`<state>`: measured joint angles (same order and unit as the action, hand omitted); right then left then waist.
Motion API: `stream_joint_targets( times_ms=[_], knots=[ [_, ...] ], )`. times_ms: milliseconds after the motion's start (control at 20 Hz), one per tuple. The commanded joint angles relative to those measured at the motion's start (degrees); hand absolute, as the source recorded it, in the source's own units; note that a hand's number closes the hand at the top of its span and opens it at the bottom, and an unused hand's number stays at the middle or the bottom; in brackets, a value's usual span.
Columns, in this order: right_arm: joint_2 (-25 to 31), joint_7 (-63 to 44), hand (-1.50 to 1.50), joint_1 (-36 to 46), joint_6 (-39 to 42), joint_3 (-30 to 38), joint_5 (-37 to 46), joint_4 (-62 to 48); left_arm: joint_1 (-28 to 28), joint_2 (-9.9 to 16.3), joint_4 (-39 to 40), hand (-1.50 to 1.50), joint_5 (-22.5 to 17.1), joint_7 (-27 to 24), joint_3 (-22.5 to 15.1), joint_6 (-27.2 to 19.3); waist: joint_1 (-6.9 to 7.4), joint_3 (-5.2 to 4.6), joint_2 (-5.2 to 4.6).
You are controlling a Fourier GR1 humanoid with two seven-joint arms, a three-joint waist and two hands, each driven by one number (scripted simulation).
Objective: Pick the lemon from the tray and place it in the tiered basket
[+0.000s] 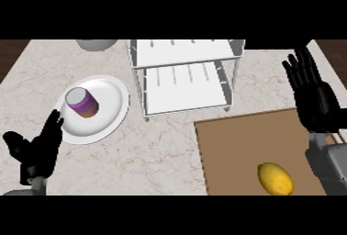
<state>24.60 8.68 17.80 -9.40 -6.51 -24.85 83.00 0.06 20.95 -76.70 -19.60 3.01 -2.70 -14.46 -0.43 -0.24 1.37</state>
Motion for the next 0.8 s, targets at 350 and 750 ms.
stream_joint_targets(
  times_ms=[350, 750],
  knots=[
    [12.17, 2.87, -1.5, -16.56, -4.17, 8.51, 9.09, 6.96, -4.92, -2.0, -5.53, 0.0, 0.36, 2.04, -6.76, 6.59, -7.4, 0.22, -0.49],
    [15.97, 13.61, -1.5, -37.33, 1.79, 3.47, 18.11, 26.24, -7.45, -2.22, -7.16, 0.0, 0.55, 5.66, -8.69, 9.46, -2.63, 0.17, -0.9]
  ],
)
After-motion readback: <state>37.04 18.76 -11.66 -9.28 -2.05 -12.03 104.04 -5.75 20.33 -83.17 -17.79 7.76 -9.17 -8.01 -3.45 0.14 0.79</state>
